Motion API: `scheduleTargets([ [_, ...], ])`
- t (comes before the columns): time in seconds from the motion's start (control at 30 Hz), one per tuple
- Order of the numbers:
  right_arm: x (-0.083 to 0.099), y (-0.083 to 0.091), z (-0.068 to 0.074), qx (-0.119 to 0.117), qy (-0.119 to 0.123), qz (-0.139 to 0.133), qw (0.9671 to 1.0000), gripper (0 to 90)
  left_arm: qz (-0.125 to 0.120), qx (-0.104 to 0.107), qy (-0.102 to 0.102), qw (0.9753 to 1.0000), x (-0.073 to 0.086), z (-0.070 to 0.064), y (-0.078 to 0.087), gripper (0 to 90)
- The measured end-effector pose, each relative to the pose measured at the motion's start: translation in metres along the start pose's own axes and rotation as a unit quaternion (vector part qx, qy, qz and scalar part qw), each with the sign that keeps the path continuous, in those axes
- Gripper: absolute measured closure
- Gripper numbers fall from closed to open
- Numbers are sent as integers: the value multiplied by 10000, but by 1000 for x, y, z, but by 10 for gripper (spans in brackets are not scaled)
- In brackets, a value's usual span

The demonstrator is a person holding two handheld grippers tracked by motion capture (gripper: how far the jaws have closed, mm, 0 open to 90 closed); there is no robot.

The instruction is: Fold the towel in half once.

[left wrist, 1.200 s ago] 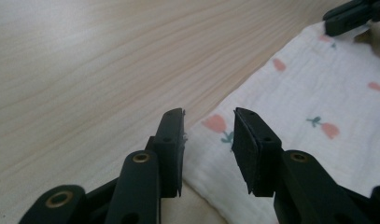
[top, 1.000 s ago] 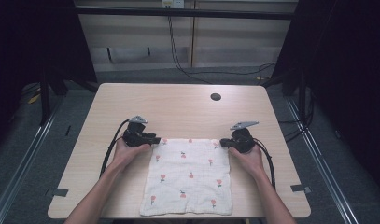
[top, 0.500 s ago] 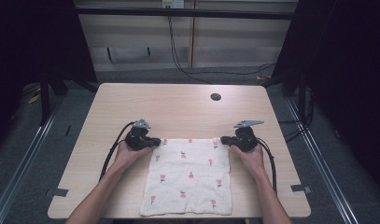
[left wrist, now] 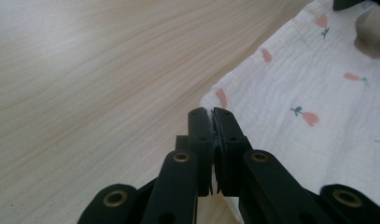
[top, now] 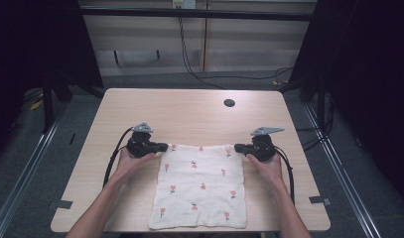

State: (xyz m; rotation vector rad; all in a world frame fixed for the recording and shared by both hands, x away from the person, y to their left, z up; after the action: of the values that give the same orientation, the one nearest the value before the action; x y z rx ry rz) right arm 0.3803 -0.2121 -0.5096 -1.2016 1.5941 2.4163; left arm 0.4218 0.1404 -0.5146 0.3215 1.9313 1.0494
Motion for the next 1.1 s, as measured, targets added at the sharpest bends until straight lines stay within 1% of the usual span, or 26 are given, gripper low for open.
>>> scheduleTargets([
  [0.03, -3, 5, 1, -2, 4, -89, 10000, 865, -168, 68, 91, 9998, 1, -4, 5, 869],
  [0.07, -3, 8, 1, -3, -2, -119, 9999, 865, -226, 138, 105, 9996, 1, -6, 8, 869],
  [0.1, -4, 11, 1, -23, 10, -148, 9999, 866, -213, 79, 77, 9997, 1, -8, 10, 869],
  [0.17, -3, 13, 2, -28, 24, -131, 9999, 866, -261, 64, 48, 9996, 0, -10, 13, 869],
  [0.2, -2, 14, 2, -36, 46, -127, 9999, 866, -279, 93, 31, 9996, -1, -12, 15, 869],
  [0.23, -2, 18, -1, -33, 37, -110, 9999, 866, -273, 70, -36, 9996, -3, -14, 19, 869],
  [0.27, -2, 20, -2, -32, 8, -113, 9999, 866, -295, 57, -53, 9995, -5, -14, 20, 869],
  [0.3, -3, 23, -3, -40, -5, -174, 9998, 866, -306, 43, -47, 9995, -6, -14, 22, 869],
  [0.37, -6, 27, -4, -48, -37, -217, 9997, 867, -390, 16, -24, 9992, -11, -13, 26, 869],
  [0.43, -10, 29, -5, -22, -10, -217, 9998, 867, -510, -28, -12, 9987, -16, -11, 30, 869],
  [0.47, -12, 30, -5, -23, 18, -211, 9998, 867, -587, 5, 32, 9983, -19, -10, 31, 869],
  [0.5, -14, 30, -4, -9, 32, -205, 9998, 867, -633, 23, 20, 9980, -21, -10, 33, 869],
  [0.63, -25, 29, -3, -25, 81, -216, 9997, 868, -686, -69, -32, 9976, -28, -8, 35, 869],
  [0.67, -27, 29, -3, -30, 124, -220, 9997, 868, -686, -69, -32, 9976, -28, -8, 35, 869],
  [0.7, -30, 27, -3, 6, 163, -178, 9997, 869, -723, -76, -19, 9974, -30, -5, 36, 869],
  [0.8, -35, 25, -3, 23, 194, -137, 9997, 869, -666, -116, -35, 9977, -32, -3, 36, 869],
  [0.9, -45, 26, -6, 36, 166, -264, 9995, 870, -727, -179, -24, 9972, -37, 1, 38, 869],
  [0.93, -48, 28, -6, 36, 150, -301, 9994, 870, -771, -189, -40, 9968, -38, 1, 40, 869],
  [0.97, -51, 31, -6, 50, 160, -354, 9992, 870, -849, -251, 1, 9961, -39, 1, 41, 869],
  [1.0, -51, 31, -6, 50, 160, -354, 9992, 870, -849, -251, 1, 9961, -39, 1, 41, 869],
  [1.03, -55, 36, -4, -17, 178, -486, 9987, 870, -896, -228, -27, 9957, -37, -1, 42, 869],
  [1.07, -55, 37, -2, -67, 190, -533, 9984, 870, -894, -205, -48, 9958, -36, -3, 41, 869],
  [1.1, -53, 37, 0, -93, 219, -519, 9984, 870, -849, -207, -81, 9961, -34, -4, 40, 869],
])
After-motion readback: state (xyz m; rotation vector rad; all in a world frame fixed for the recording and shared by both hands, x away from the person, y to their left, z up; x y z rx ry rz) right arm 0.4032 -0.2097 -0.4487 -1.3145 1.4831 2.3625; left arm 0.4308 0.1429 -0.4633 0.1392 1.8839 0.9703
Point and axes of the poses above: each handheld gripper's, and its own axes: y roughly backward along the jaws, x roughly out of its underside, z roughly to its left, the point moved 5 cm from there along -y, roughly forward along the jaws, and after that the axes turned 15 degrees about z, right-handed, at the moved point
